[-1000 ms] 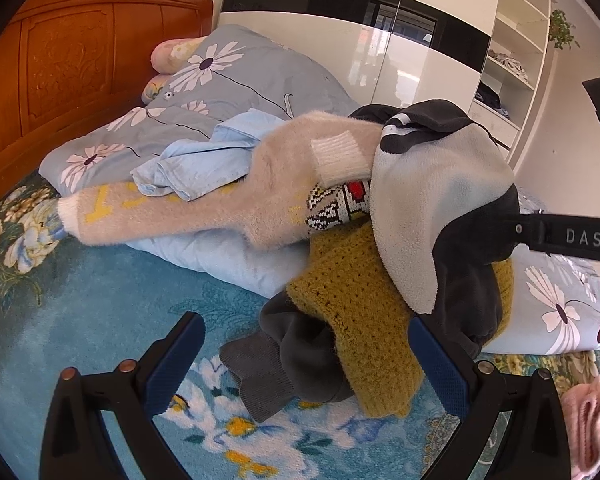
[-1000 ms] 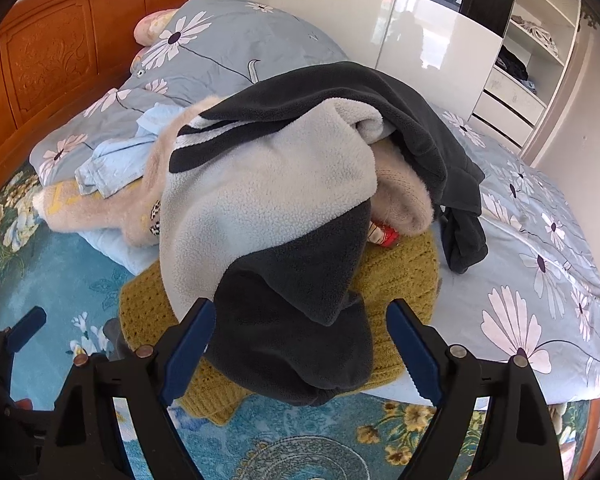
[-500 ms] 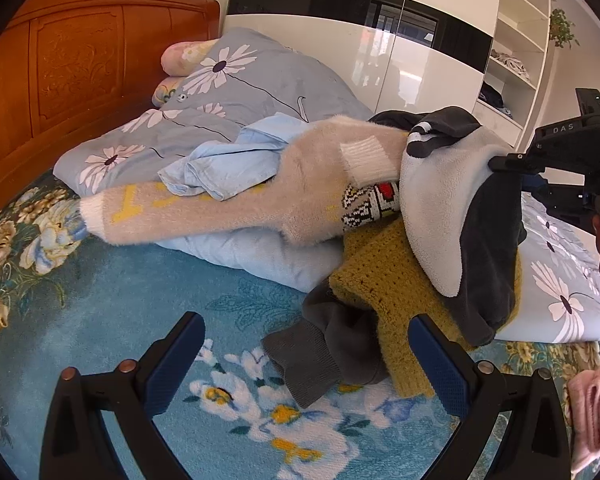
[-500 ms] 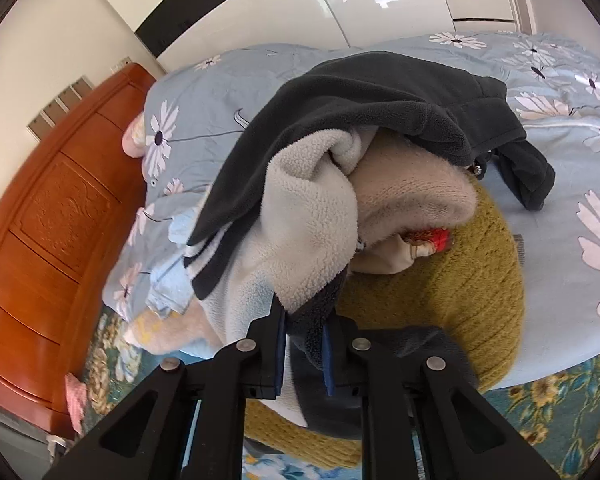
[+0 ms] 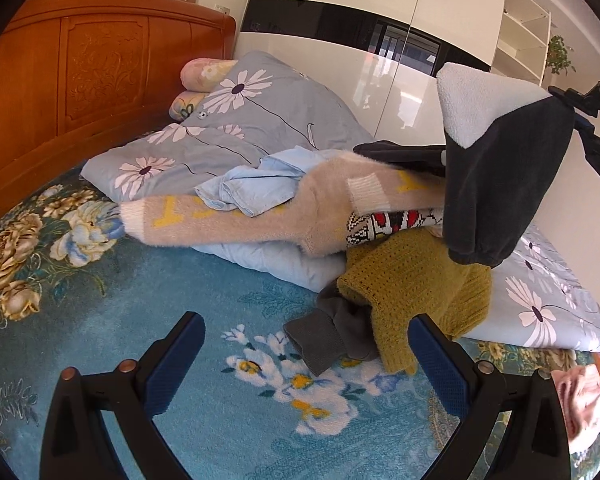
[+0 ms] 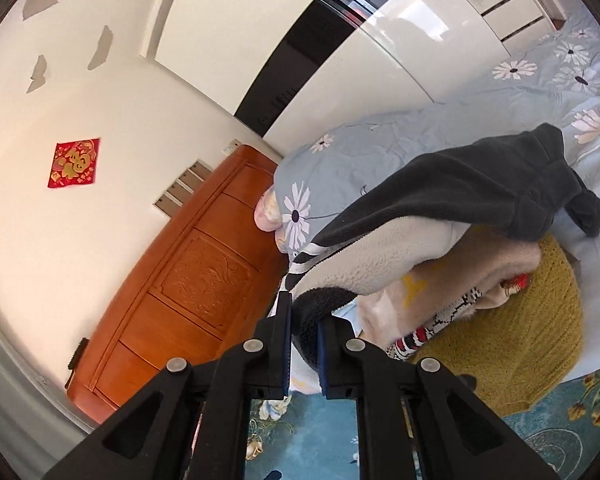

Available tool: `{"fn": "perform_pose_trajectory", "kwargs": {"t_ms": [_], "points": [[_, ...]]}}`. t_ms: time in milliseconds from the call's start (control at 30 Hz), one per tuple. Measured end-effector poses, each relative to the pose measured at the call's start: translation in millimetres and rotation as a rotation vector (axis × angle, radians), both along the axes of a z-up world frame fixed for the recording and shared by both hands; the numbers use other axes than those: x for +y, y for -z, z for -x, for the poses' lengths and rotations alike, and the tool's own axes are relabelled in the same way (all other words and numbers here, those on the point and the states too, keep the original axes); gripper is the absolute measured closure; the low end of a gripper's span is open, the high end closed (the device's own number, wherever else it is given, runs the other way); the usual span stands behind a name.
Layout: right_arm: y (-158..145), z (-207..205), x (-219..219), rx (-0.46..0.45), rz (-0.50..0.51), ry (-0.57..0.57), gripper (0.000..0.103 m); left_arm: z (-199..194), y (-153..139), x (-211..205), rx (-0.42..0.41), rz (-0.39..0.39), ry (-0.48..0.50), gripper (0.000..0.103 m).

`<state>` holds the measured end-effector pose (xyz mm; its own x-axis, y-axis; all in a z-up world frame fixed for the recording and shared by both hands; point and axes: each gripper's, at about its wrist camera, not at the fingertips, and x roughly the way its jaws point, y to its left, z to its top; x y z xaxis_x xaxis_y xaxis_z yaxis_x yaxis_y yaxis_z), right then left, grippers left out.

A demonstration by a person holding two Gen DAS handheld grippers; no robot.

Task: Fold clothes
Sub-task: 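Grasp the dark grey fleece jacket with the right gripper and lift it, then lower the jacket onto the blanket while the left gripper grasps its sherpa-lined edge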

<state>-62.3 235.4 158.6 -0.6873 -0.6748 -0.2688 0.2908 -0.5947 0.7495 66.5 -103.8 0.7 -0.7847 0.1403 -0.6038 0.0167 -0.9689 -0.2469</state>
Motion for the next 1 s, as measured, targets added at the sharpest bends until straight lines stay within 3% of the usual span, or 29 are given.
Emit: {"fn": "perform_pose_trajectory", "kwargs": {"t_ms": [167, 367, 467, 600, 667, 767, 933, 1000], "points": [[-59, -44, 7, 0.101, 0.018, -0.001, 0.092, -33, -30, -10, 0.048, 0.009, -0.002, 0.0], [-134, -129, 5, 0.274, -0.019, -0.089, 0.092, -74, -58, -22, 0.091, -0.017, -0.019, 0.0], [-157, -179, -3, 0.348, -0.065, -0.161, 0.092, -95, -68, -31, 0.108, -0.041, -0.033, 0.0], [-161, -241, -15, 0.422, -0.097, -0.289, 0.093, -123, -73, -48, 0.123, -0.042, -0.073, 0.0], [-149, -265, -24, 0.425, -0.144, -0.339, 0.093, -134, -69, -56, 0.109, -0.03, -0.094, 0.0], [-94, -268, -40, 0.289, -0.219, -0.401, 0.093, -148, -56, -66, 0.068, -0.004, -0.126, 0.0], [48, -250, -78, -0.057, -0.336, -0.471, 0.093, -167, -25, -74, -0.03, 0.035, -0.141, 0.0], [96, -251, -97, -0.147, -0.406, -0.485, 0.092, -172, -14, -71, -0.056, 0.059, -0.13, 0.0]]}}
